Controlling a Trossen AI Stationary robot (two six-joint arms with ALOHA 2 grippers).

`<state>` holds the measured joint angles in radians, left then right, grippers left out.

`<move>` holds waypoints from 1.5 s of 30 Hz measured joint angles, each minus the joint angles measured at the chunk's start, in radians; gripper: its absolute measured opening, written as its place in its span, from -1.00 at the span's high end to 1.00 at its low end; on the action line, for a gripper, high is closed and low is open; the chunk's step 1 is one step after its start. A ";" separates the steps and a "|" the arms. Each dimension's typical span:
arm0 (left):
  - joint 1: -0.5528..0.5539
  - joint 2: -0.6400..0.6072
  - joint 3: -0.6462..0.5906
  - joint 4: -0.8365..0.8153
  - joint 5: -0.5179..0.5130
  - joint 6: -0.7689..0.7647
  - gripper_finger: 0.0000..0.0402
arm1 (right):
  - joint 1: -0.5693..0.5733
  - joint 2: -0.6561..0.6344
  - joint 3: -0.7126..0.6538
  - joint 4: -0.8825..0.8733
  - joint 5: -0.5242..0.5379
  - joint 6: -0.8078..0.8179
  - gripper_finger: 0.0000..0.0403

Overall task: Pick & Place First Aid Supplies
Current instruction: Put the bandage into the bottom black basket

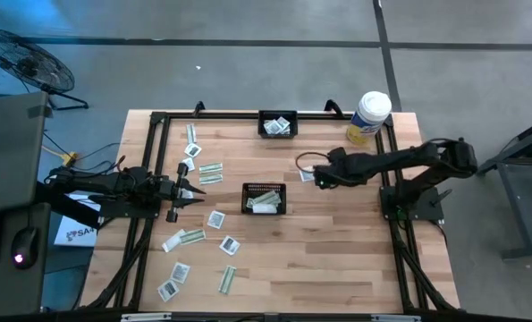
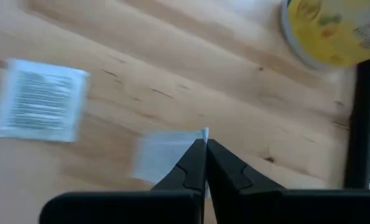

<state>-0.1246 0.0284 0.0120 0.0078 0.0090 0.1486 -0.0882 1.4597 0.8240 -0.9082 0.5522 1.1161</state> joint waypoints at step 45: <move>0.000 0.000 0.000 0.000 0.000 0.000 0.54 | 0.324 0.641 0.757 0.176 0.086 0.137 0.65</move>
<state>-0.1246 0.0284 0.0120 0.0078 0.0089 0.1486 0.2359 2.1004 1.5806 -0.7325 0.6379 1.2529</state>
